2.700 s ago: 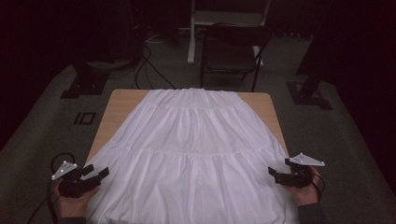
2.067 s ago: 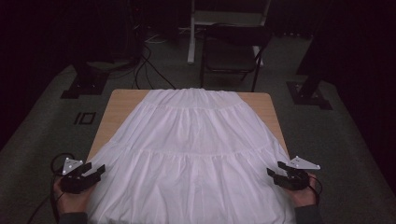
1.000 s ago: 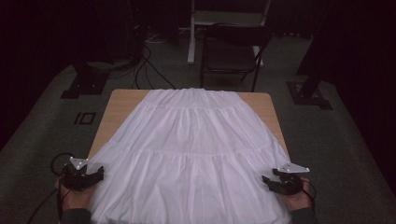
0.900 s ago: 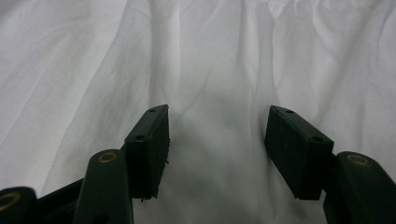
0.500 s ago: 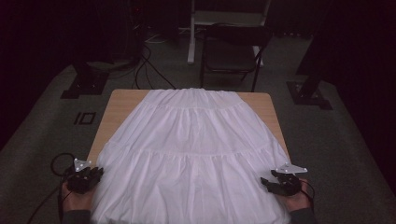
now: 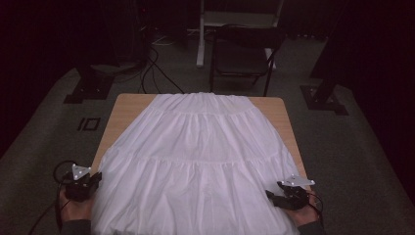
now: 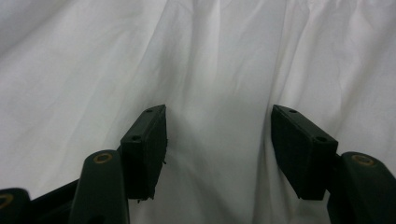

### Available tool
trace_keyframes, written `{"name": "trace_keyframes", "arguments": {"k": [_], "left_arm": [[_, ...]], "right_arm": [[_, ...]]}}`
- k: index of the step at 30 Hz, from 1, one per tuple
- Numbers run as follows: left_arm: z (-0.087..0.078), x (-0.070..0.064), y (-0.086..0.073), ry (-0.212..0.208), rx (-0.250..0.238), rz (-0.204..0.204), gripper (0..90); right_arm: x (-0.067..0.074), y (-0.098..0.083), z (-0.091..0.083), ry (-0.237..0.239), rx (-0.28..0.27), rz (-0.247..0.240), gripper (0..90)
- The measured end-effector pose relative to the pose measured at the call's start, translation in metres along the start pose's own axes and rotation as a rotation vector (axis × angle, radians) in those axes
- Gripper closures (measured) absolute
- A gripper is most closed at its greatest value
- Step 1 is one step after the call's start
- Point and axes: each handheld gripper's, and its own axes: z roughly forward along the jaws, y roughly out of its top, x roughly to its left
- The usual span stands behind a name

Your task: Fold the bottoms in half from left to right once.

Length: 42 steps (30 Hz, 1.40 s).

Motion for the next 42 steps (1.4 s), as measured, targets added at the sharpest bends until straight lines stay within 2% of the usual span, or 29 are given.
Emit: {"name": "trace_keyframes", "arguments": {"k": [3,6,8,10,11,12,13,16,20,22,23,24,27,29,31,32,34,35,36,37,38,39,41,42], "left_arm": [[-0.011,-0.012,0.012,-0.059,-0.056,0.014,88.5],[-0.022,-0.026,0.028,-0.142,-0.112,0.024,88.5],[-0.027,-0.039,0.040,-0.207,-0.150,0.036,88.5],[-0.031,-0.056,0.053,-0.263,-0.175,0.070,88.5],[-0.032,-0.064,0.058,-0.281,-0.180,0.085,88.5],[-0.032,-0.064,0.058,-0.281,-0.180,0.085,88.5],[-0.032,-0.086,0.072,-0.340,-0.187,0.126,88.5],[-0.027,-0.125,0.093,-0.432,-0.188,0.201,88.5],[-0.015,-0.186,0.120,-0.573,-0.187,0.291,88.5],[-0.009,-0.220,0.130,-0.631,-0.182,0.342,88.5],[-0.005,-0.242,0.136,-0.671,-0.177,0.374,88.6],[-0.003,-0.255,0.139,-0.697,-0.174,0.389,88.6],[0.002,-0.309,0.146,-0.791,-0.171,0.430,88.6],[0.003,-0.340,0.147,-0.895,-0.164,0.454,88.7],[0.006,-0.368,0.147,-0.950,-0.155,0.479,88.7],[0.010,-0.378,0.147,-0.987,-0.145,0.473,88.6],[0.024,-0.392,0.146,-1.027,-0.107,0.461,88.0],[0.034,-0.395,0.145,-1.047,-0.063,0.443,86.2],[0.043,-0.396,0.145,-1.060,-0.028,0.427,79.4],[0.048,-0.394,0.143,-1.029,-0.023,0.430,73.5],[0.050,-0.389,0.141,-1.005,-0.021,0.439,67.0],[0.051,-0.381,0.140,-0.997,-0.020,0.433,64.4],[0.051,-0.362,0.138,-0.961,-0.030,0.402,60.7],[0.051,-0.345,0.137,-0.925,-0.029,0.378,60.0]], "right_arm": [[0.001,0.000,0.000,0.002,0.000,0.006,37.3],[0.000,0.000,0.000,0.004,-0.002,0.008,37.3],[0.000,0.000,0.000,0.007,-0.003,0.009,37.4],[-0.002,0.001,0.000,0.003,-0.002,0.011,37.5],[-0.002,0.001,0.001,-0.005,-0.003,0.012,37.5],[-0.002,0.001,0.001,-0.005,-0.003,0.012,37.5],[-0.003,0.000,0.001,-0.011,-0.005,0.012,37.5],[-0.006,0.000,0.000,-0.011,-0.009,0.022,37.8],[-0.006,0.000,0.001,-0.017,-0.009,0.022,37.7],[-0.006,0.000,0.001,-0.018,-0.010,0.018,37.7],[-0.006,0.000,0.001,-0.017,-0.010,0.019,37.7],[-0.006,0.000,0.001,-0.017,-0.013,0.019,37.7],[-0.006,-0.001,0.001,-0.015,-0.015,0.022,37.8],[-0.007,-0.001,0.001,-0.014,-0.017,0.021,37.8],[-0.007,-0.001,0.001,-0.017,-0.016,0.023,37.8],[-0.007,-0.001,0.001,-0.021,-0.015,0.026,37.9],[-0.008,-0.001,0.000,-0.024,-0.014,0.030,37.8],[-0.008,-0.001,0.000,-0.027,-0.014,0.028,37.8],[-0.008,-0.001,0.000,-0.029,-0.013,0.031,37.8],[-0.009,-0.001,0.000,-0.029,-0.015,0.030,37.8],[-0.009,-0.001,0.000,-0.029,-0.015,0.031,37.8],[-0.009,-0.001,0.000,-0.032,-0.012,0.035,37.8],[-0.009,0.000,-0.001,-0.042,-0.005,0.039,37.9],[-0.008,0.001,-0.002,-0.048,-0.003,0.037,38.6]]}}
